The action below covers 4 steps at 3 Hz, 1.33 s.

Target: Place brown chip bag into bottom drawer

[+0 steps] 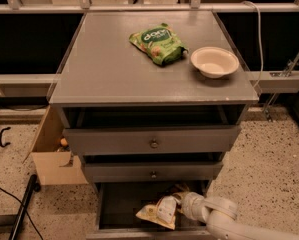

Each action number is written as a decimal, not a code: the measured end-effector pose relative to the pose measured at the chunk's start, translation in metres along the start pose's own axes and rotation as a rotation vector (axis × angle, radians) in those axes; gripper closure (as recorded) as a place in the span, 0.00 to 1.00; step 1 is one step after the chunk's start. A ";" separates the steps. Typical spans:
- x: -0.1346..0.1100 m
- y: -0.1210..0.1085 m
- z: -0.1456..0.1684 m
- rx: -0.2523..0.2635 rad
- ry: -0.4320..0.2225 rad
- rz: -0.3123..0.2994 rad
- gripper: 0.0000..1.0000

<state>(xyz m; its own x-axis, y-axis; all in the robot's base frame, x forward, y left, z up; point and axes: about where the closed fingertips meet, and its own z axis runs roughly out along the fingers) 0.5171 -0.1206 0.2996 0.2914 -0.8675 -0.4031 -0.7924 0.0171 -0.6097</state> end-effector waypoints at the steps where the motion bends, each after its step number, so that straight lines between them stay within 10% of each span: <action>1: 0.003 -0.003 0.023 0.011 -0.007 -0.031 1.00; 4: 0.032 -0.007 0.092 0.057 0.021 -0.087 1.00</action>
Offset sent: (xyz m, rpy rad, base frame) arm 0.0476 0.0218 -0.0457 -0.0416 -0.0553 0.0438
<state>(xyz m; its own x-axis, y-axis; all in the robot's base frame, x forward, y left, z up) 0.5814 -0.1027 0.2278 0.3461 -0.8773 -0.3325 -0.7329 -0.0315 -0.6797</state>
